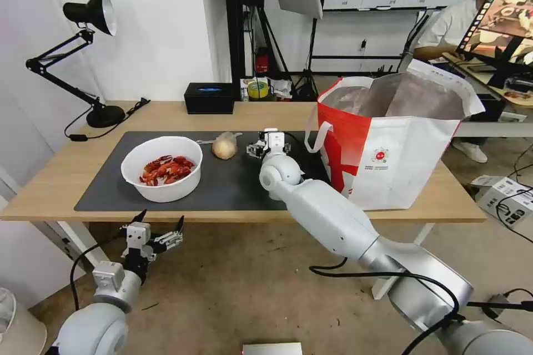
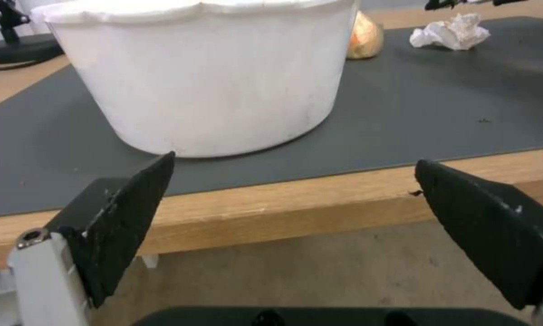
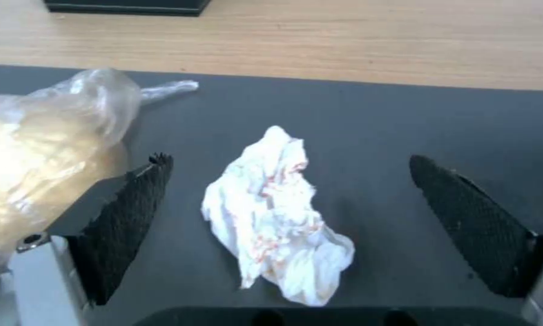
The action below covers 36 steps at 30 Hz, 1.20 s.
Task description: Pick up the trash from the table and place it into the takeout bag.
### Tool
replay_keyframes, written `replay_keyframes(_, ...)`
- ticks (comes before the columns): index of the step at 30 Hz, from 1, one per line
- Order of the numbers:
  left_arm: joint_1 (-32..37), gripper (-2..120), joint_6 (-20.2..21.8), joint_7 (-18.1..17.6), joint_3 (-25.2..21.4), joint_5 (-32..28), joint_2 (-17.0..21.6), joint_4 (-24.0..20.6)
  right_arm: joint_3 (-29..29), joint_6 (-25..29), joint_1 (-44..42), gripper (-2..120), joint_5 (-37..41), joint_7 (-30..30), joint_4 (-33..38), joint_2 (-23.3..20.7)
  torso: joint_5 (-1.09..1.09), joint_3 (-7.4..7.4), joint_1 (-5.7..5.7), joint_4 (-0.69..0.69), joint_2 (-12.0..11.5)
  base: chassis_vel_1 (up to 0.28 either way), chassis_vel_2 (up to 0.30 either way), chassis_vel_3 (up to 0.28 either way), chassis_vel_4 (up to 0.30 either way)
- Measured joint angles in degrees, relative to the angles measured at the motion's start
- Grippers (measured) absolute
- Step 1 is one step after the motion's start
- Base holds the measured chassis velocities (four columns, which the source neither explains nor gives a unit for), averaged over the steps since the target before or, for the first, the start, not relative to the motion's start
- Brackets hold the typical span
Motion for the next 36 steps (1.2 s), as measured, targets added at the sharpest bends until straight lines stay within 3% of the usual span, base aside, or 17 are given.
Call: replay_keyframes(36,1.52,100,-0.25,0.18,-0.93,0.43,-0.04,-1.15,-1.39,1.78,-0.76,99,-3.13,-5.69,-2.29,-0.95,0.0,0.0,0.0,0.0,0.0,0.0,0.0,0.0,0.0)
